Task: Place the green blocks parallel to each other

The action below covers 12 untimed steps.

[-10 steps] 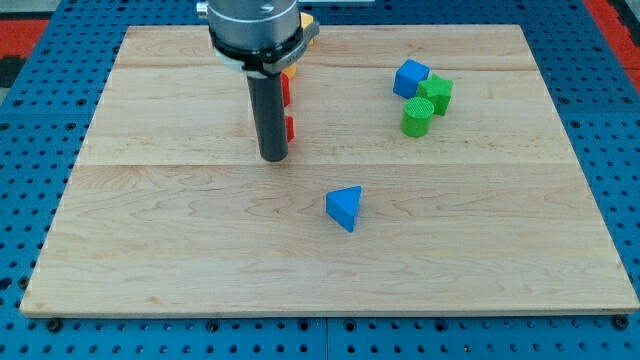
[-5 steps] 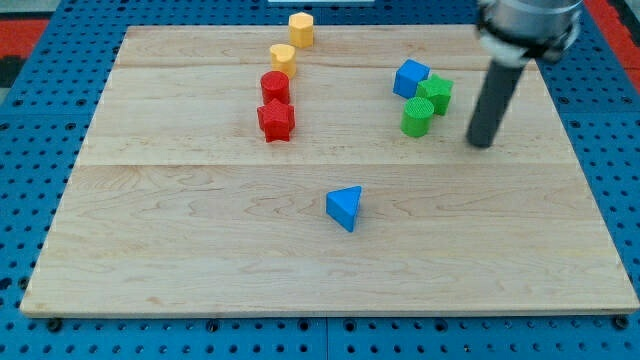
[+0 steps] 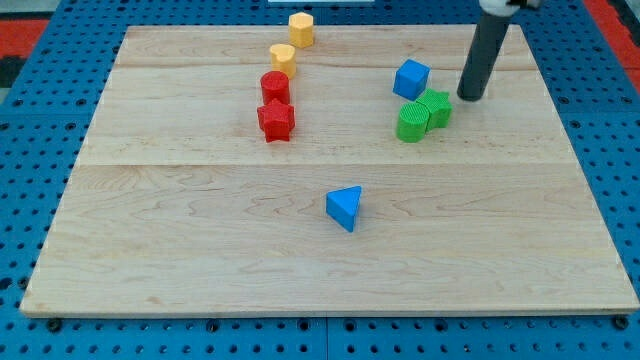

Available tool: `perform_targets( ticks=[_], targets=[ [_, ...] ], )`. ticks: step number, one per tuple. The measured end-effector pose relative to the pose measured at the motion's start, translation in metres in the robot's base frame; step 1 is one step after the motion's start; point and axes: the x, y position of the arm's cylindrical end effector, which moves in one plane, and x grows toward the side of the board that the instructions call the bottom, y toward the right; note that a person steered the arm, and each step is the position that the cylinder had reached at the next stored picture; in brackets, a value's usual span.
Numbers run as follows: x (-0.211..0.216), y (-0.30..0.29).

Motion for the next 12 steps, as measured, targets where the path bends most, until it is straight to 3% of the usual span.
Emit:
perform_targets(
  ticks=[1,3,4,5,7,8,10,12],
  targets=[
    [0.001,-0.021],
    [0.093,-0.041],
    [0.076,-0.038],
    [0.061,-0.084],
    [0.152,-0.065],
    [0.168,-0.061],
    [0.136,-0.044],
    [0.105,-0.110]
  ],
)
